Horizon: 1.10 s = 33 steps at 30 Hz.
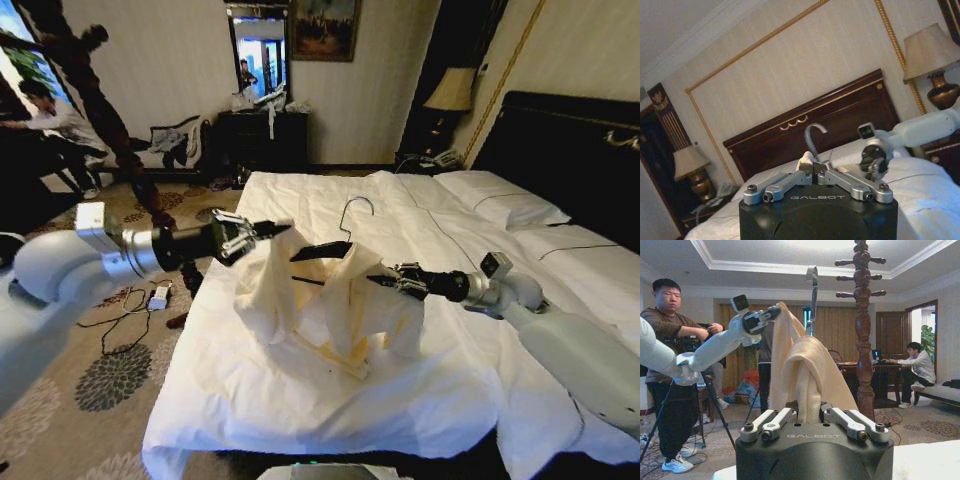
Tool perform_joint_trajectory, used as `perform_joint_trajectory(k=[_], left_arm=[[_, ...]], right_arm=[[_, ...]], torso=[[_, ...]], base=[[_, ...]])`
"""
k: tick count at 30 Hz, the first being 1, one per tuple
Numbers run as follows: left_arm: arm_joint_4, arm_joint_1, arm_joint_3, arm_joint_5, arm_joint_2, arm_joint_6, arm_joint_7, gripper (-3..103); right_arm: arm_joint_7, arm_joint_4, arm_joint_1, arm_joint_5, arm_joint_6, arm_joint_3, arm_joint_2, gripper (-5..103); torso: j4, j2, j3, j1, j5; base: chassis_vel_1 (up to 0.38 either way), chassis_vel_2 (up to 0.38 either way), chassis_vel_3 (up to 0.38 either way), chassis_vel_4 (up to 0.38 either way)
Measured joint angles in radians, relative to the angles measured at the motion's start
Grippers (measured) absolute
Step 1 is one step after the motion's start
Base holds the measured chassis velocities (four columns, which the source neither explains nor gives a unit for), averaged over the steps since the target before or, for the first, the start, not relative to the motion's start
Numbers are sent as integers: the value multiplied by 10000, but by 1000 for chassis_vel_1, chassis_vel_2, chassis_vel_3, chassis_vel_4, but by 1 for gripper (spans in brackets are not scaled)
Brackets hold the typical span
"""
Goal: Pick up the clothes from the bed and hang them on the clothes hanger.
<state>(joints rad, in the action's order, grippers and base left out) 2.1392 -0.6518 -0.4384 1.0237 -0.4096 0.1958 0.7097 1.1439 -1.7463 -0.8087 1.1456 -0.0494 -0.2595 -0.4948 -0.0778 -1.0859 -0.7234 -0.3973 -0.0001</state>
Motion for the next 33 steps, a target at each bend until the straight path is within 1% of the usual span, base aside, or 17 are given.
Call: perform_joint_trajectory(k=[2, 4, 6, 7, 10, 13, 16, 19, 20, 23, 25, 27, 28, 29, 33], left_arm=[[-356, 446, 14, -23, 43, -20, 156, 0], [-441, 566, 26, -20, 53, -25, 177, 0], [-724, 1111, 129, 31, 71, -32, 232, 0], [-724, 1111, 129, 31, 71, -32, 232, 0], [-869, 1667, 350, 223, 51, -16, 262, 0], [-711, 1801, 527, 435, -36, 37, 203, 0], [-438, 1747, 669, 547, -174, 106, 87, 0], [260, 1354, 792, 592, -395, 224, 0, 0], [260, 1354, 792, 592, -395, 224, 0, 0], [802, 1116, 906, 630, -423, 259, -17, 0], [887, 1085, 936, 633, -424, 263, -27, 0], [1261, 910, 992, 703, -435, 292, -130, 0], [1261, 910, 992, 703, -435, 292, -130, 0], [1478, 802, 990, 739, -444, 322, -182, 0], [1970, 560, 860, 823, -422, 380, -307, 0]], right_arm=[[75, 59, 31, -35, -2, 0, 1, 16], [87, 77, 37, -48, -3, 1, 0, 16], [110, 106, 42, -70, -6, 9, -9, 16], [110, 106, 42, -70, -6, 9, -9, 16], [133, 51, 82, -74, -17, 98, -33, 16], [88, -92, 159, -62, -28, 206, -94, 16], [-53, -274, 165, -5, -54, 276, -157, 16], [-360, -473, 149, 100, -71, 340, -209, 16], [-360, -473, 149, 100, -71, 340, -209, 16], [-524, -521, 123, 316, -71, 363, -189, 16], [-537, -546, 122, 353, -72, 377, -189, 16], [-730, -705, 151, 534, -74, 533, -259, 16], [-730, -705, 151, 534, -74, 533, -259, 16], [-912, -775, 226, 617, -75, 653, -328, 16], [-1243, -686, 494, 609, -65, 897, -484, 16]], torso=[[-1, 0, 0, 0, 1], [-1, 0, -1, 0, 0], [-1, 1, 0, -1, 2], [-1, 1, 0, -1, 2], [-2, 0, 0, 0, 2], [0, 0, -1, -1, 3], [0, 1, 0, -1, 2], [-1, 0, 0, 0, 0], [-1, 0, 0, 0, 0], [-1, 1, 0, 0, 2], [-1, 0, 0, 0, 2], [-2, 1, 0, 0, 2], [-2, 1, 0, 0, 2], [-1, 0, 0, 0, 2], [1, 1, 0, 0, 1]], base=[[0, 0, 0, 0], [0, 0, 0, 0], [0, 0, 0, 0], [0, 0, 0, 0], [0, 0, 0, 0], [0, 0, 0, 0], [0, 0, 0, 0], [0, 0, 0, 0], [0, 0, 0, 0], [0, 0, 0, 0], [0, 0, 0, 0], [0, 0, 0, 0], [0, 0, 0, 0], [0, 0, 0, 0], [0, 0, 0, 0]])
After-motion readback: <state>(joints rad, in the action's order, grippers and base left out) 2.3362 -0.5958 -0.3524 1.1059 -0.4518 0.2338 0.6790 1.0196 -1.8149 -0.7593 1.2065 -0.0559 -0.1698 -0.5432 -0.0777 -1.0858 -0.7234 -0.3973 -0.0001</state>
